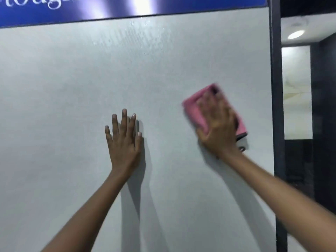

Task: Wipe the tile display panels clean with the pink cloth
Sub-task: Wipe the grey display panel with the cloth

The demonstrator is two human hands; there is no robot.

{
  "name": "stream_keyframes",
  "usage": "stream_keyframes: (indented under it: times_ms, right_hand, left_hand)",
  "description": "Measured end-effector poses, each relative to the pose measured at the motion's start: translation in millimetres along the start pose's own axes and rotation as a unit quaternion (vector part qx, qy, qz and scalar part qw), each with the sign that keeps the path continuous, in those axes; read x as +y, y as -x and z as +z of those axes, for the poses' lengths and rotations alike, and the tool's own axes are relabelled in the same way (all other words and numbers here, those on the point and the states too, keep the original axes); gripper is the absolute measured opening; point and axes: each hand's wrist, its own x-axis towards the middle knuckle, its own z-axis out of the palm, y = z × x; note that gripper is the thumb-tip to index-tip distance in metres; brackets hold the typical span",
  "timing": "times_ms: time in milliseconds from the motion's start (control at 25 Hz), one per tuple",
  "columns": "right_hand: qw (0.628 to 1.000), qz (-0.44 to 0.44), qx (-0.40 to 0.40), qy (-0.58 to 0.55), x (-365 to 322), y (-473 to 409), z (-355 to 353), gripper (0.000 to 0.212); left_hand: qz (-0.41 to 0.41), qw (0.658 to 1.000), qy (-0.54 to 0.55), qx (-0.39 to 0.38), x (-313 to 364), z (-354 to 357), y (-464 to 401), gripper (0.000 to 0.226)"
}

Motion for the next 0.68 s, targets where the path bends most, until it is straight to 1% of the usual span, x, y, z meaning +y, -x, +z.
stream_keyframes:
  times_ms: [40, 80, 120, 160, 200, 240, 280, 360, 400, 440, 520, 560, 600, 640, 680]
  right_hand:
    - [0.994, -0.097, -0.035, -0.022, -29, 41, 8, 0.072]
    - [0.973, -0.211, -0.093, -0.031, -58, 83, 11, 0.071]
    - [0.935, -0.319, -0.155, -0.025, -79, 117, 8, 0.071]
    - [0.899, -0.391, -0.198, -0.014, -89, 138, 6, 0.071]
    - [0.882, -0.418, -0.219, -0.012, -88, 144, 3, 0.07]
    - [0.89, -0.403, -0.211, -0.022, -80, 137, 1, 0.067]
    - [0.917, -0.352, -0.183, -0.034, -67, 122, -2, 0.061]
    - [0.977, -0.196, -0.085, -0.021, -24, 83, -7, 0.051]
    - [0.992, -0.118, -0.042, 0.006, 2, 64, -12, 0.051]
    - [0.999, -0.048, -0.011, 0.019, 22, 51, -18, 0.052]
    - [0.996, 0.072, 0.042, 0.019, 25, 53, -20, 0.057]
    - [0.994, 0.091, 0.05, 0.016, 11, 69, -16, 0.057]
    - [0.996, 0.072, 0.044, 0.001, -11, 96, -9, 0.053]
    - [0.999, 0.005, 0.014, -0.03, -40, 133, -3, 0.048]
    - [0.992, -0.1, -0.043, -0.07, -69, 176, 3, 0.043]
  left_hand:
    - [-0.006, 1.0, 0.009, 0.012, 3, 2, 23, 0.056]
    - [-0.006, 1.0, 0.017, 0.021, 4, 5, 47, 0.055]
    - [-0.001, 0.999, 0.022, 0.025, 3, 8, 68, 0.054]
    - [0.006, 0.999, 0.025, 0.025, -2, 12, 86, 0.054]
    - [0.013, 0.999, 0.024, 0.023, -8, 15, 99, 0.055]
    - [0.018, 0.999, 0.021, 0.019, -14, 18, 109, 0.056]
    - [0.024, 1.0, 0.014, 0.011, -19, 21, 115, 0.058]
    - [0.031, 0.999, -0.011, -0.01, -22, 25, 121, 0.06]
    - [0.031, 0.999, -0.016, -0.016, -24, 28, 123, 0.058]
    - [0.032, 0.999, -0.017, -0.018, -25, 30, 124, 0.057]
    - [0.032, 0.999, -0.011, -0.018, -27, 31, 128, 0.055]
    - [0.033, 0.999, -0.008, -0.016, -28, 31, 131, 0.055]
    - [0.035, 0.999, -0.007, -0.017, -28, 31, 133, 0.055]
    - [0.037, 0.999, -0.009, -0.023, -28, 29, 135, 0.054]
    - [0.043, 0.999, -0.013, -0.031, -28, 27, 135, 0.054]
